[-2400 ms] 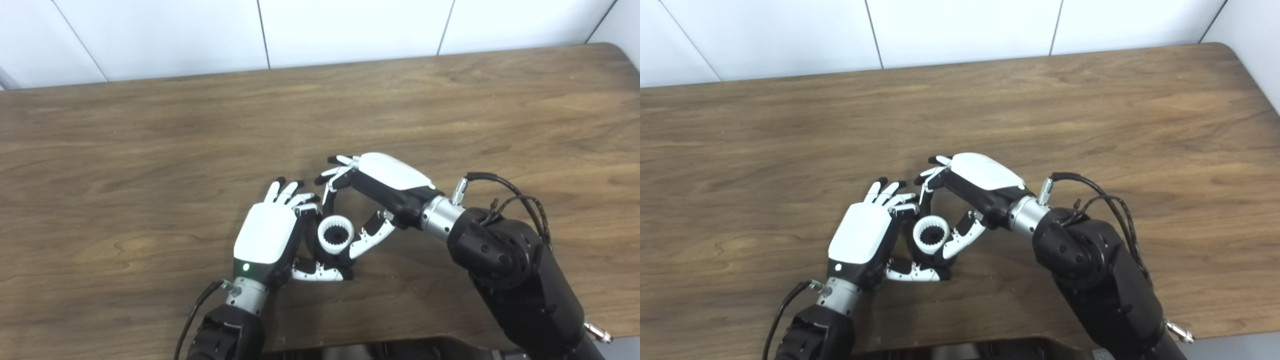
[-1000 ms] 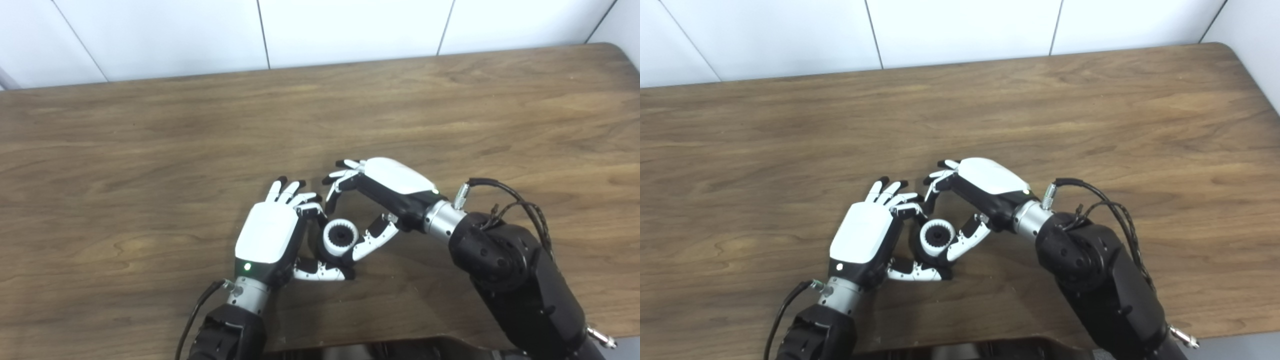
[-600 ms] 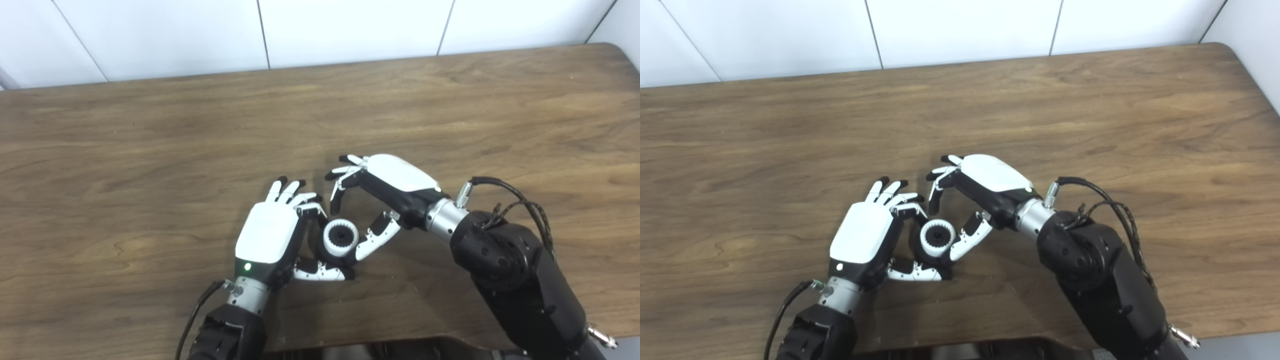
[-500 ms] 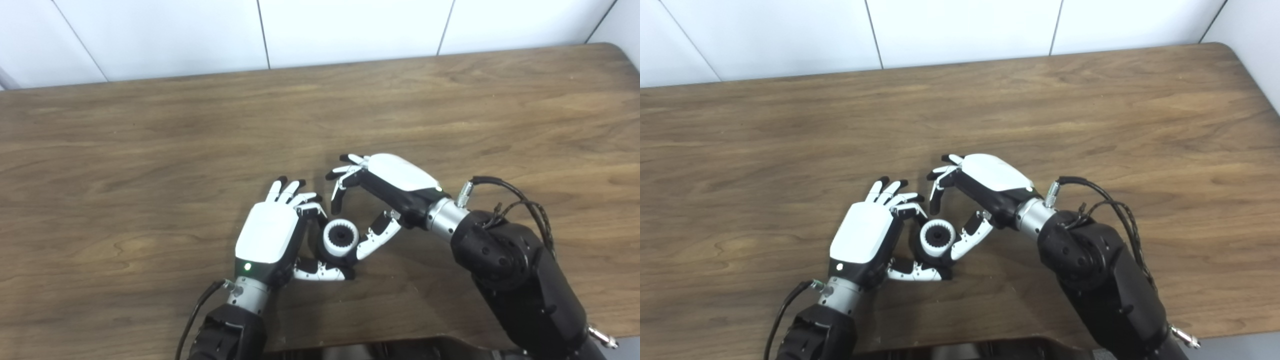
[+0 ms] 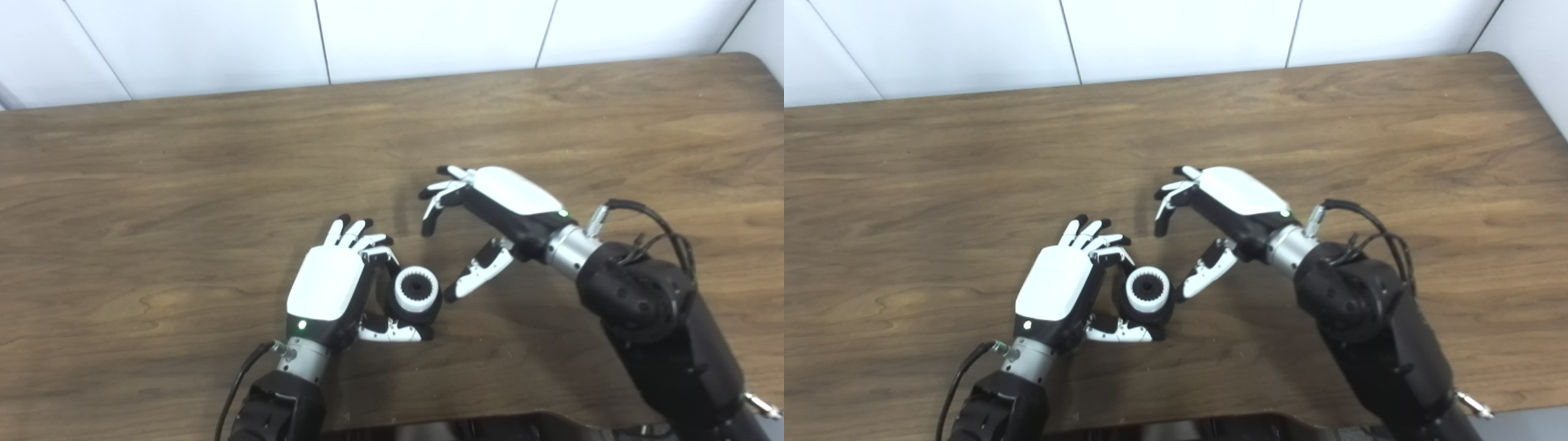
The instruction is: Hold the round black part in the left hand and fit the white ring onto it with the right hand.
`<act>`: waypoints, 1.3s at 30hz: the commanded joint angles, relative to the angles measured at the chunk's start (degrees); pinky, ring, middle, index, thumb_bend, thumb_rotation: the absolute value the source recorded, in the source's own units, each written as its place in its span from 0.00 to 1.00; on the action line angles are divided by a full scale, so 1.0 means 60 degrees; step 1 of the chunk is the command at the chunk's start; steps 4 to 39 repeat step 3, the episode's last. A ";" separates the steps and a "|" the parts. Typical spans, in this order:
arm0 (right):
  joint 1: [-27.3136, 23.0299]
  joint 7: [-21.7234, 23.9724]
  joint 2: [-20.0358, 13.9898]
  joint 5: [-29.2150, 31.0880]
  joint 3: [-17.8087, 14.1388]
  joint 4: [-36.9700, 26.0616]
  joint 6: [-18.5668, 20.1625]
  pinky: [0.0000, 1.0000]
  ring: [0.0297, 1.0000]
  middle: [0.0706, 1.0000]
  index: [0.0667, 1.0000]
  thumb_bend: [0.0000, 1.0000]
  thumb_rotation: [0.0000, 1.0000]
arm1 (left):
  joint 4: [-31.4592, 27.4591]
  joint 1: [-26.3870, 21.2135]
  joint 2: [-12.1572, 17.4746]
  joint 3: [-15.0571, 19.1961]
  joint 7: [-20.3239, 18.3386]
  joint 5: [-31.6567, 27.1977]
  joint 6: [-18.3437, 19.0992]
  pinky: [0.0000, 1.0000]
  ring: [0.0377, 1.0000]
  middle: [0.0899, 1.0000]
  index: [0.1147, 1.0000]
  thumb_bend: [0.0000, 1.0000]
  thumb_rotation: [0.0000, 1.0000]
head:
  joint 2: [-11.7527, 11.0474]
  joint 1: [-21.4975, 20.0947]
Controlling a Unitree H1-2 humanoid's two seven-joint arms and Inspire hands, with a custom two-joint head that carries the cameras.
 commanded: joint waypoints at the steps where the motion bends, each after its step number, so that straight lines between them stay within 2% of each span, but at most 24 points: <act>1: -0.0345 -0.0013 -0.0106 0.0110 -0.0239 -0.0455 0.0046 1.00 0.98 0.84 0.59 1.00 0.20 | -0.0131 -0.0180 -0.0038 0.0051 0.0207 0.0044 -0.0069 1.00 0.92 0.77 0.42 0.52 0.05 | -0.0009 0.0001; 3: -0.0351 0.0024 -0.0192 0.0151 -0.0381 -0.0498 0.0073 1.00 0.98 0.84 0.59 1.00 0.20 | -0.0142 -0.0173 -0.0017 0.0075 0.0165 0.0028 -0.0059 1.00 0.92 0.77 0.42 0.52 0.06 | -0.0029 -0.0007; 39: -0.0351 0.0024 -0.0192 0.0151 -0.0381 -0.0498 0.0073 1.00 0.98 0.84 0.59 1.00 0.20 | -0.0142 -0.0173 -0.0017 0.0075 0.0165 0.0028 -0.0059 1.00 0.92 0.77 0.42 0.52 0.06 | -0.0029 -0.0007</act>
